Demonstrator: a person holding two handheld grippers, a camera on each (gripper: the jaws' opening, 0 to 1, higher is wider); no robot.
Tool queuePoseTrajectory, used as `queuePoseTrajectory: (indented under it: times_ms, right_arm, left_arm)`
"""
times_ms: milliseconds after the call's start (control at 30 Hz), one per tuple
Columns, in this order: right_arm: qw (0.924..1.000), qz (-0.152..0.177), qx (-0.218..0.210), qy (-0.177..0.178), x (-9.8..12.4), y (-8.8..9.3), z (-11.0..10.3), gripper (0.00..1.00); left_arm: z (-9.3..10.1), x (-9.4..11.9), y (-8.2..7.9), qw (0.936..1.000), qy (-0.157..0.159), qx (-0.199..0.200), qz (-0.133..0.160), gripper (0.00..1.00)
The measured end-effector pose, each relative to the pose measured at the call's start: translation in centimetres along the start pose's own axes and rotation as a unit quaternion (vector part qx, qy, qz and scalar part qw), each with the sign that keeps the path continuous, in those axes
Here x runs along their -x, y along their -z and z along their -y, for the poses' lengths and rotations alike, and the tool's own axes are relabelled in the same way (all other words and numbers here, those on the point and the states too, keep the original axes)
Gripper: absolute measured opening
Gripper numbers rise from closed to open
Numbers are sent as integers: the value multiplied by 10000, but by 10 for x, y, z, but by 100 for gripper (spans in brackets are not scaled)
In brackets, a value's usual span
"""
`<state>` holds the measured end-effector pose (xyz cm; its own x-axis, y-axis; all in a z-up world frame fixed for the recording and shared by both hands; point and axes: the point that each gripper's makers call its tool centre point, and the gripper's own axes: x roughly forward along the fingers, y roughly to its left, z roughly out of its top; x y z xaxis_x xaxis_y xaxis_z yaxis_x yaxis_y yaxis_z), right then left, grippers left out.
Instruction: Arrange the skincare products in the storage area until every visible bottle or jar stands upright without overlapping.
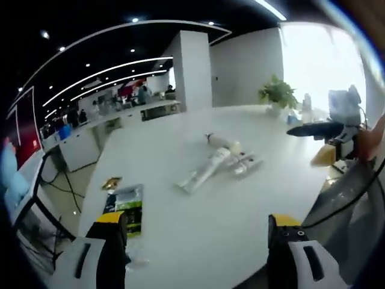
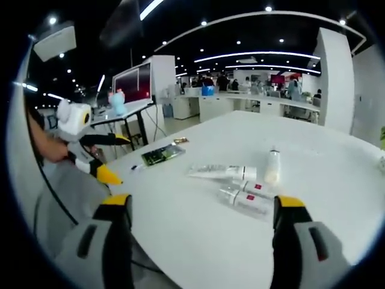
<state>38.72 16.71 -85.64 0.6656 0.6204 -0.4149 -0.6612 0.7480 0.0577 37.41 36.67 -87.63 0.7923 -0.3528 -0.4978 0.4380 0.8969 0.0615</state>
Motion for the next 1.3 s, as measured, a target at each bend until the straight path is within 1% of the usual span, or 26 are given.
queuePoseTrajectory:
  times_ms: [633,1000,1300]
  right_arm:
    - [9999,27,-68,99,2,0,6,98]
    - [9997,89,-148,174,3,-2,10,98]
    - [9997,135,-79,191,4,-4,11,97]
  left_arm:
    - [4,0,2,9998,91,-143,-81,99]
    - [2,-1,6,9998,109,-38,-138,98]
    - [4,-2,9,9996,152,-52,-245,97]
